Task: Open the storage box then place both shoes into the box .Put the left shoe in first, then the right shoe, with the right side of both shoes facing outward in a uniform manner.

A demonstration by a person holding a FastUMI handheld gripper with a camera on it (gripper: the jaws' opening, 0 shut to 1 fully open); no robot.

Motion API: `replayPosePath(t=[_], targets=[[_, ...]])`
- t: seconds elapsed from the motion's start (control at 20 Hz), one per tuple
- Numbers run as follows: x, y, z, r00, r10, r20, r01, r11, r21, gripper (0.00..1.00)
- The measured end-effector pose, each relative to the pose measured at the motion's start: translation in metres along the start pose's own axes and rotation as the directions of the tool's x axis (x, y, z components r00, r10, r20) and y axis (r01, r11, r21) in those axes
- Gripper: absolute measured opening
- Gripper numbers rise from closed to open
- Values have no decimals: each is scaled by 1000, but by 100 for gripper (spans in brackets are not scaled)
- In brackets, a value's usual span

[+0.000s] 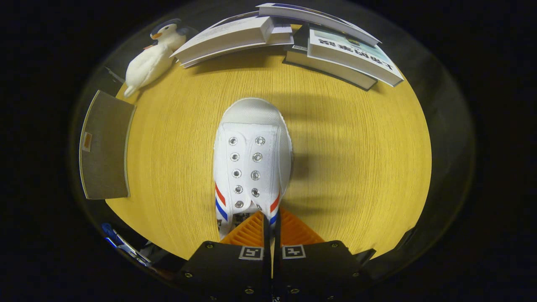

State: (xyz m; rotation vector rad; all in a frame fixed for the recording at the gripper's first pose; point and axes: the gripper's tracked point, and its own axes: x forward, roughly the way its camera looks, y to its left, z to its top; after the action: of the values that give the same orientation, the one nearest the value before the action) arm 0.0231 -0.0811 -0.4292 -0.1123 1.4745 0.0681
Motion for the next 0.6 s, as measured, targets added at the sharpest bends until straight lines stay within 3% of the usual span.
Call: replayPosePath(t=[0.15,0.6], targets=[[-12,9,4,999,51,14,-52,998,35,2],[-67,42,13,992,120,38,-119,992,-30,2]])
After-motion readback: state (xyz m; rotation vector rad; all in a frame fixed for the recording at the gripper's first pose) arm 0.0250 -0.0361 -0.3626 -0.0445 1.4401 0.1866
